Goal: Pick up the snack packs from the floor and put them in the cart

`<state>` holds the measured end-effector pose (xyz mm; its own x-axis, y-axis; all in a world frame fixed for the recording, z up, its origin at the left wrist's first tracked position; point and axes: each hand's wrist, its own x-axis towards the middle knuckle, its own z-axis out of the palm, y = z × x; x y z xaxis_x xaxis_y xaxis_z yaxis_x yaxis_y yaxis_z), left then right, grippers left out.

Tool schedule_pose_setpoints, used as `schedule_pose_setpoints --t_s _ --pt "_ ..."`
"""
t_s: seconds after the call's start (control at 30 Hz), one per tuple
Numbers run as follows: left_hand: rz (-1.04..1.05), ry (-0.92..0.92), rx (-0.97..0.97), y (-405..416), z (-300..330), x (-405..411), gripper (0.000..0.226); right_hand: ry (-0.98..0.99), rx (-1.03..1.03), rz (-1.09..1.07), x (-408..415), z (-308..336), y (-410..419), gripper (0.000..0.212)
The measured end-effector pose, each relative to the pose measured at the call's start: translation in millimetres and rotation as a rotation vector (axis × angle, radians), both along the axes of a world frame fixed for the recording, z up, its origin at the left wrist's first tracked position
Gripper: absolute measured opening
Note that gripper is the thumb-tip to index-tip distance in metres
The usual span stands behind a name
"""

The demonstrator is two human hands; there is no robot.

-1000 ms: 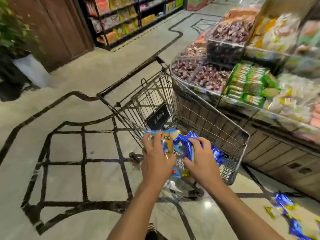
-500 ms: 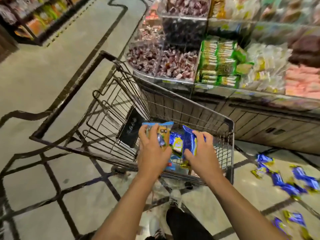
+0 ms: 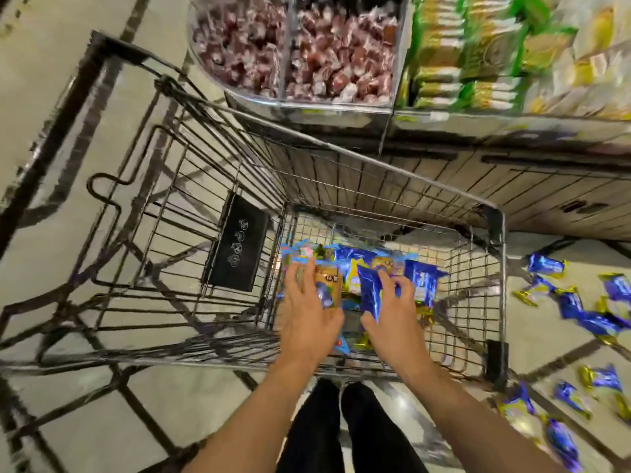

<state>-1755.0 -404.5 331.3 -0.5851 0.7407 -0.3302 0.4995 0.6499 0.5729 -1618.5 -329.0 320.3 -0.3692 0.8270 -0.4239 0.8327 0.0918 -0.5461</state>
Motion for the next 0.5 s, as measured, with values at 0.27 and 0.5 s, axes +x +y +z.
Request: schedule_pose_setpoints --t_s 0.27,0.5 --pt "0.165 -0.219 -0.116 18.1 -77.5 3.9 0.107 -0.028 -0.214 -0.232 -9.1 -80.7 -0.1 0.112" --pt "-0.015 -0.154 -0.417 22.8 -112.1 10.2 0.11 -0.108 -0.256 -0.236 -5.1 -109.6 -6.7 0.109"
